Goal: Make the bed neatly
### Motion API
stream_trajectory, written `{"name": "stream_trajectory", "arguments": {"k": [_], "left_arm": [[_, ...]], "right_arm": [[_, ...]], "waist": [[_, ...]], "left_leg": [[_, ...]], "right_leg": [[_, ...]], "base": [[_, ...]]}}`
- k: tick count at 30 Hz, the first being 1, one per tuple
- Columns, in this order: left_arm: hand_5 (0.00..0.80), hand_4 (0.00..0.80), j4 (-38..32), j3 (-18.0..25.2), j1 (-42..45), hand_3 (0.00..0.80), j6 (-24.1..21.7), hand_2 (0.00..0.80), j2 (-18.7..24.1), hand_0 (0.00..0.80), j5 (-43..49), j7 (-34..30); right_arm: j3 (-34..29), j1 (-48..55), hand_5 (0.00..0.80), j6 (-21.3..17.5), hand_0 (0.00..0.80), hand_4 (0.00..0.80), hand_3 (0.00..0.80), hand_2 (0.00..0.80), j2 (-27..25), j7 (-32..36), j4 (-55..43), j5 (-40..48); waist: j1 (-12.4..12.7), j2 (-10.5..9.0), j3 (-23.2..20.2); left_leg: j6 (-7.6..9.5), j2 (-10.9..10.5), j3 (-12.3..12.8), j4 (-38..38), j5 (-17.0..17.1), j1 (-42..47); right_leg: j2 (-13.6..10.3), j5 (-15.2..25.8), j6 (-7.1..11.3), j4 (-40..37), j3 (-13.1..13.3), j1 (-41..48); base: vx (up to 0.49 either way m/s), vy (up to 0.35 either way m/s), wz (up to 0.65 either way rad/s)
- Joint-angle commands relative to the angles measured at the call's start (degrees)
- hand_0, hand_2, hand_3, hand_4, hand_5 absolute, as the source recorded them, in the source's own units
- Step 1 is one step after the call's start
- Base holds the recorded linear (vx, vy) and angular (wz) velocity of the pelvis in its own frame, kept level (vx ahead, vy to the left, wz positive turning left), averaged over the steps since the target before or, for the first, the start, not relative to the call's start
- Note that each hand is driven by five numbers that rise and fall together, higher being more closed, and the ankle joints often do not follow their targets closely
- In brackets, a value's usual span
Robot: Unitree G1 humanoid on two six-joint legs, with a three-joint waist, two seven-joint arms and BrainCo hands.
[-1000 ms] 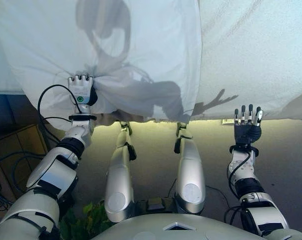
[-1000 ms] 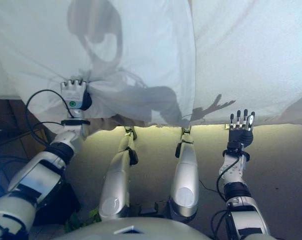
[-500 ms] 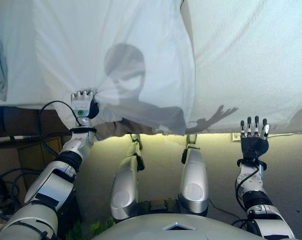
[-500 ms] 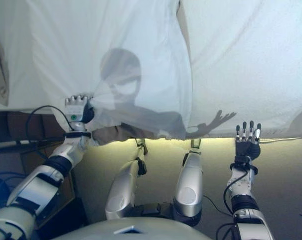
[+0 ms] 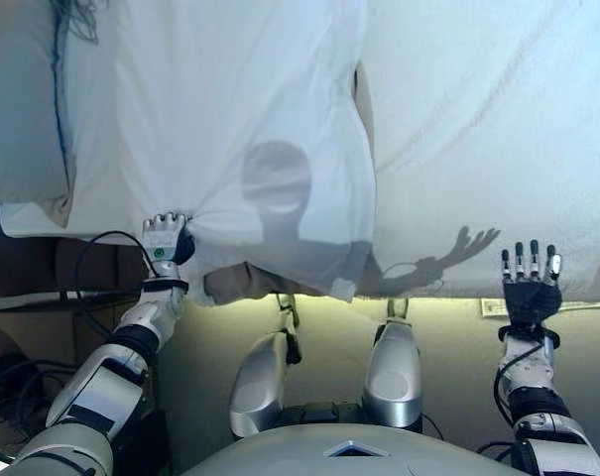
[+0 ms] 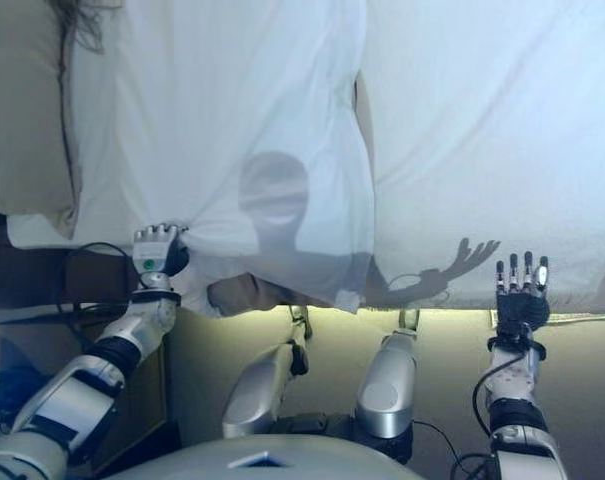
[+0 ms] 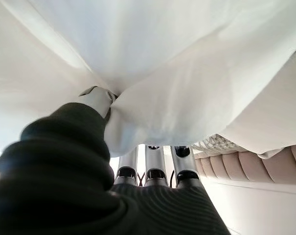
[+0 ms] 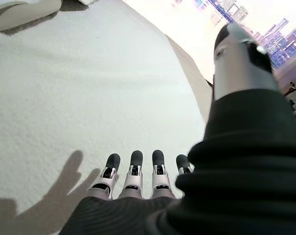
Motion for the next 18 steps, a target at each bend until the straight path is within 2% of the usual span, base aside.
{"name": "stream_trajectory", "arguments": {"k": [1, 6, 11, 17, 18], "left_arm": [[0.8, 0.8, 5.9, -0.7, 4.5, 0.8, 1.0, 0.8, 0.1, 0.8, 0.2, 2.1], [0.8, 0.8, 6.1, -2.2, 4.4, 0.8, 2.8, 0.8, 0.1, 0.8, 0.9, 1.3], [0.8, 0.8, 8.4, -2.9, 3.2, 0.8, -0.2, 0.8, 0.9, 0.8, -1.4, 0.2], [0.8, 0.8, 8.8, -4.8, 2.7, 0.8, -1.4, 0.8, -2.4, 0.8, -1.8, 0.3], [0.703, 0.703, 8.8, -5.0, 2.8, 0.703, -1.3, 0.703, -3.0, 0.703, -1.6, 0.1]], "right_arm": [[-0.7, -1.2, 0.0, -5.5, 0.0, 0.0, 0.0, 0.0, 0.2, -1.9, 0.2, -0.7], [0.1, -4.2, 0.0, -8.2, 0.0, 0.0, 0.0, 0.0, 0.4, -2.8, 3.6, 0.0], [0.2, -8.4, 0.0, -8.9, 0.0, 0.0, 0.0, 0.0, -0.1, -4.0, 7.2, 0.1], [1.7, -11.5, 0.0, -11.0, 0.0, 0.0, 0.0, 0.0, 1.7, -6.1, 8.7, -0.8], [2.1, -11.8, 0.0, -11.7, 0.0, 0.0, 0.0, 0.0, 2.1, -6.5, 8.7, -0.6]], "waist": [[3.2, -2.54, -1.9], [4.5, -1.91, -1.6], [5.6, -1.09, -1.5], [7.0, -0.95, -1.4], [7.2, -1.06, -1.3]], "left_leg": [[-4.07, 5.4, -2.3, 5.1, -4.3, -1.3], [-4.05, 5.4, -3.3, 5.4, -4.5, -1.4], [-4.06, 4.9, -4.4, 6.5, -4.8, -2.0], [-3.84, 4.6, -5.3, 6.5, -4.8, -2.5], [-3.82, 4.6, -5.4, 6.5, -4.8, -2.5]], "right_leg": [[-6.3, 7.9, 3.01, -3.5, 1.2, -2.8], [-6.2, 8.2, 3.01, -4.1, 0.6, -2.1], [-6.8, 7.9, 2.76, -3.1, 0.3, -2.3], [-6.9, 7.8, 2.67, -2.9, -0.3, -2.5], [-6.9, 7.9, 2.67, -2.9, -0.4, -2.5]], "base": [[-0.001, -0.038, 0.04], [0.001, -0.007, 0.0], [0.0, 0.0, 0.0], [0.002, -0.017, 0.11], [-0.006, -0.056, 0.07]]}}
